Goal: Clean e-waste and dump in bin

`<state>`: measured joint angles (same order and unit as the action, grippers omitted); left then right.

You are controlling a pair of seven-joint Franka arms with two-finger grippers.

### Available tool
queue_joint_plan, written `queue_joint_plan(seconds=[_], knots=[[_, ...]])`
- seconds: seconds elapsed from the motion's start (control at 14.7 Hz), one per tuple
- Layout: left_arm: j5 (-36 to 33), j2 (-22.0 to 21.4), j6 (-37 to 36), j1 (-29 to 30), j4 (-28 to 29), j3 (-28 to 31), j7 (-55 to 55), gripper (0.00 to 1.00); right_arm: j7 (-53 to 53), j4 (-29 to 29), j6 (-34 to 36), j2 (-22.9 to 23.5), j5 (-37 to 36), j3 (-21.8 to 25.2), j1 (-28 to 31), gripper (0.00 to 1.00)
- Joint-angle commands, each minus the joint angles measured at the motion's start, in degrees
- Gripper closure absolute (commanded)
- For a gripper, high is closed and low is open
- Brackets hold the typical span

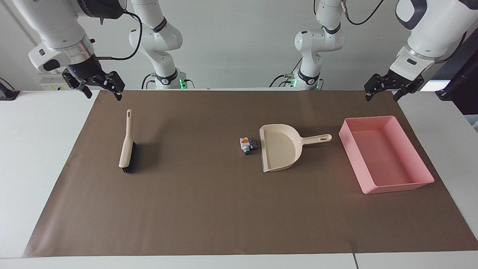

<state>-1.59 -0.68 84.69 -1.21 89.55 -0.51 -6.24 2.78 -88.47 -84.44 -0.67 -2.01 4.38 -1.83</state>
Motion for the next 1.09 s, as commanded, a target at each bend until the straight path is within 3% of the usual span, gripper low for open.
queue_joint_plan(seconds=[0.0,0.41,0.61,0.82,1.02], knots=[[-1.04,-0.46,-0.05,-0.29,0.27,-0.2,-5.59,0.01,-1.55,-4.76,-4.3,-2.31,-0.02,-0.16,0.69,0.01],[-0.96,-0.46,5.82,-1.34,3.6,-0.64,-31.7,0.01,-6.12,-29.36,-22.85,-11.98,-0.02,0.19,3.77,0.01],[-0.96,-0.55,10.13,-1.78,7.64,-0.72,-44.6,0.02,-9.54,-35.09,-24.98,-11.64,0.07,0.37,4.55,0.01],[-0.96,-0.46,15.05,-3.61,12.12,-0.72,-55.78,0.02,-9.73,-41.06,-31.29,-11.02,0.16,0.37,5.87,0.01],[-0.96,-0.2,19.97,-6.52,15.64,-0.72,-58.98,0.02,-12.7,-45.11,-35.26,-10.32,0.16,0.37,7.63,0.01]])
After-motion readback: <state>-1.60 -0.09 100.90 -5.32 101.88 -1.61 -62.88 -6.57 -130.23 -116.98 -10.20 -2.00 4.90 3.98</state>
